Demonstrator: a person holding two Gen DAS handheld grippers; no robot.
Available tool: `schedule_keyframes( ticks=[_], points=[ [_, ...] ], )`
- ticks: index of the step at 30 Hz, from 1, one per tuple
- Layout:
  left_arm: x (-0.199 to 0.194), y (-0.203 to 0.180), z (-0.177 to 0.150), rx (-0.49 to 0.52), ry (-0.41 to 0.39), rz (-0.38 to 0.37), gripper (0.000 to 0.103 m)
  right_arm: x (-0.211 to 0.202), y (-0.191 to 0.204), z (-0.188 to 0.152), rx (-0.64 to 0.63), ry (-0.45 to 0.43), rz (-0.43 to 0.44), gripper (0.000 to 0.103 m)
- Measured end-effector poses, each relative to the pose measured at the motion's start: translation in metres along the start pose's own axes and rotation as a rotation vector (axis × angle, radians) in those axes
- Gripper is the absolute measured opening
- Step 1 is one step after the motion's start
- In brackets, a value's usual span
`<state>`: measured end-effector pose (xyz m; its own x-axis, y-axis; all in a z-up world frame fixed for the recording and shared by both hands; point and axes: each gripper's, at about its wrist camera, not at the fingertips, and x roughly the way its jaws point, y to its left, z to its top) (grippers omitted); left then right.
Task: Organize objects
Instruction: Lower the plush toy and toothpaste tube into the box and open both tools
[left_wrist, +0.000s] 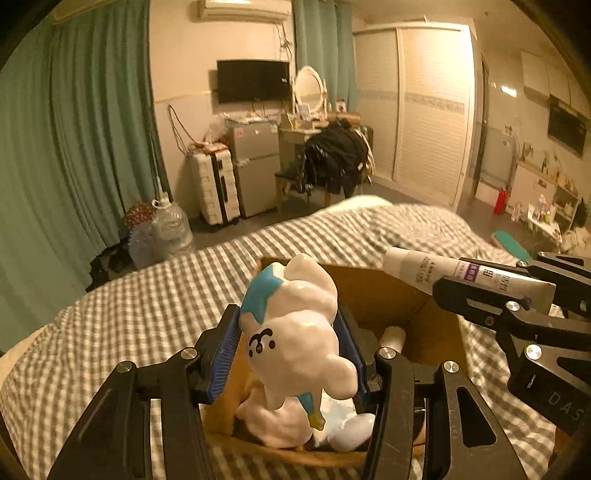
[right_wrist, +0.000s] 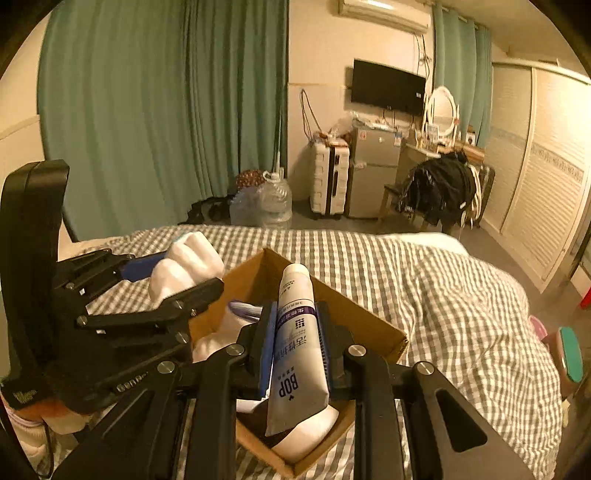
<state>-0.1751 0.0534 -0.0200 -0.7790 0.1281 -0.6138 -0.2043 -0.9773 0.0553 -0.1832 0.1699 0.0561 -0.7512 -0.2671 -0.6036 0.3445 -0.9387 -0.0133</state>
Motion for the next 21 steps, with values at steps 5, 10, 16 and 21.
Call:
schedule_keyframes(
  ticks=[5,10,16,21],
  points=[
    [0.036,-0.008,-0.018,0.025,0.065,-0.019,0.053,0.041,-0.016,-0.015,0.026,0.063,-0.009,0.02],
    [0.054,-0.013,-0.024,0.066,0.089,-0.018,0.053,0.07,-0.029,-0.034,0.058,0.117,-0.009,0.02],
    [0.064,-0.013,-0.025,0.068,0.121,-0.022,0.055,0.077,-0.041,-0.041,0.1,0.131,-0.01,0.02],
    [0.061,-0.012,-0.026,0.064,0.14,-0.006,0.075,0.069,-0.046,-0.042,0.144,0.14,-0.013,0.026]
  ],
)
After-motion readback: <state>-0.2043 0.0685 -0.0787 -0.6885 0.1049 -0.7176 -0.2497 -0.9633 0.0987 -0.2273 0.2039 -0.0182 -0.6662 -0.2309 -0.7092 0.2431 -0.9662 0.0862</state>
